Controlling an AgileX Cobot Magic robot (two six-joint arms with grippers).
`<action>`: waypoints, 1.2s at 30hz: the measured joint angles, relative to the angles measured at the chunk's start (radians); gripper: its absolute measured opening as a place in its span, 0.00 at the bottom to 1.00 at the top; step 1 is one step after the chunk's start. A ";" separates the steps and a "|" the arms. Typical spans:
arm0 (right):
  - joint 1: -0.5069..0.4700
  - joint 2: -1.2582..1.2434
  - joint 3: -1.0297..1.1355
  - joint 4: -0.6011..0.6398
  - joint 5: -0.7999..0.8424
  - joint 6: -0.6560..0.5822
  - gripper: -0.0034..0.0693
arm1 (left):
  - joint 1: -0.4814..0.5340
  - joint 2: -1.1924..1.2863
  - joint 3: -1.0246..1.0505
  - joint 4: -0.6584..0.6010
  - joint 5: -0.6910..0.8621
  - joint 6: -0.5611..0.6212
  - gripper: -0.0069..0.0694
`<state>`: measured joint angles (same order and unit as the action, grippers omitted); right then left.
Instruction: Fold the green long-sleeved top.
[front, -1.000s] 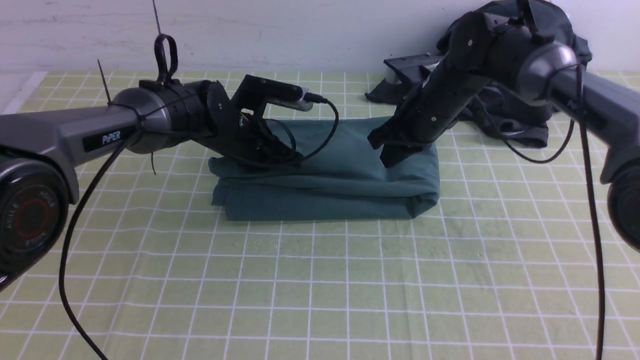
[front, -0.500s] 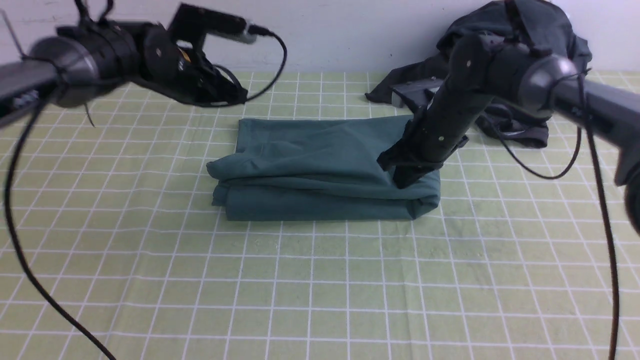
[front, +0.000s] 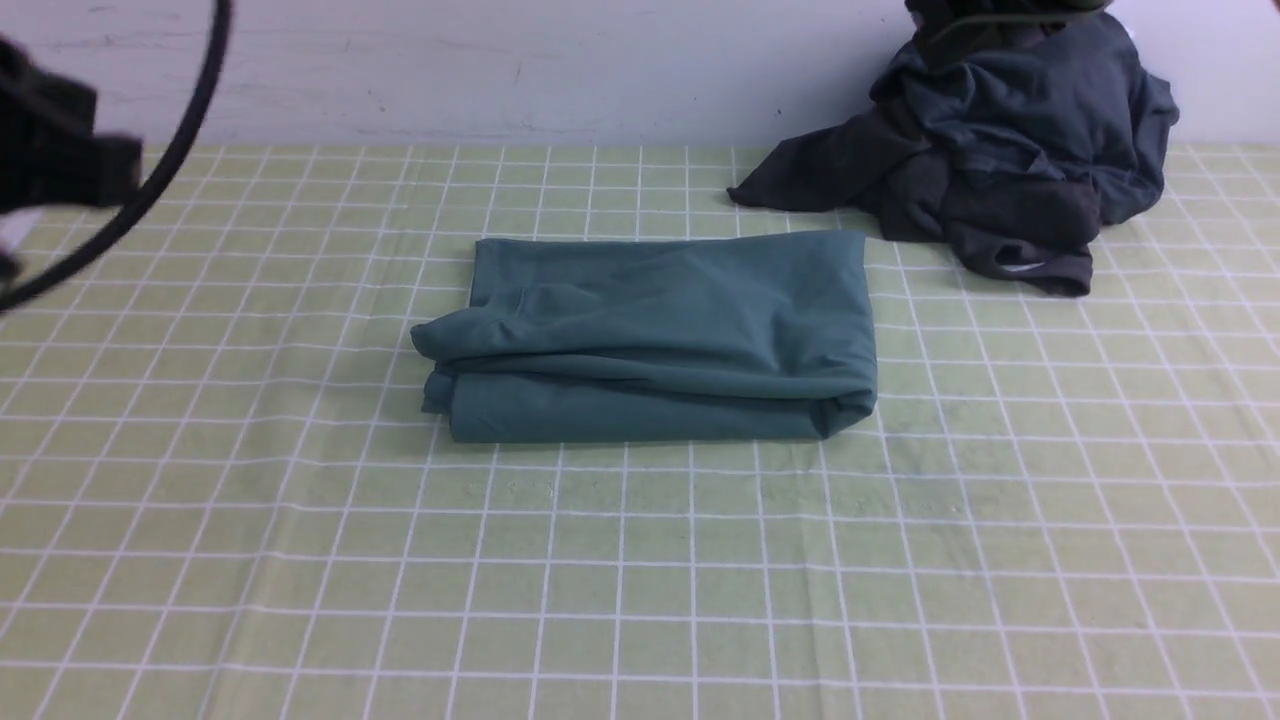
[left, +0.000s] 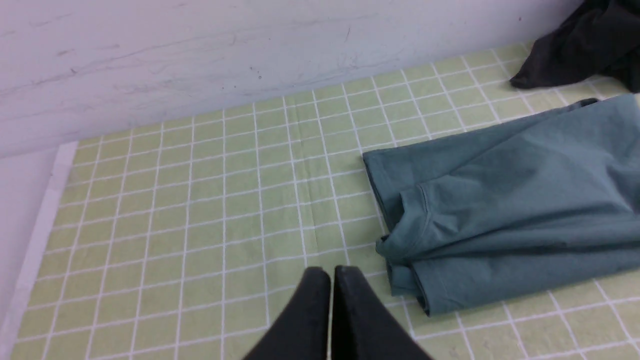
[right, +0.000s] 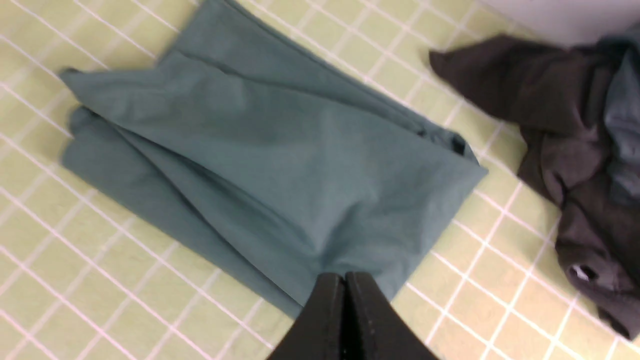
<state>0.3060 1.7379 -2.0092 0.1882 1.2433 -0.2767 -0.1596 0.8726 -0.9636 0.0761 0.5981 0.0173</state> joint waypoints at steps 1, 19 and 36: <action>0.000 -0.005 0.003 0.002 -0.004 -0.001 0.03 | 0.000 -0.014 0.015 0.000 -0.003 -0.003 0.09; 0.000 -0.810 1.103 -0.082 -0.807 0.019 0.03 | 0.000 -0.851 0.725 0.047 -0.260 -0.081 0.09; 0.000 -1.589 1.805 -0.082 -1.048 0.011 0.03 | 0.000 -0.844 0.725 0.074 -0.258 -0.094 0.09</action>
<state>0.3060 0.1485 -0.2037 0.1059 0.1948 -0.2661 -0.1596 0.0287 -0.2384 0.1497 0.3401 -0.0763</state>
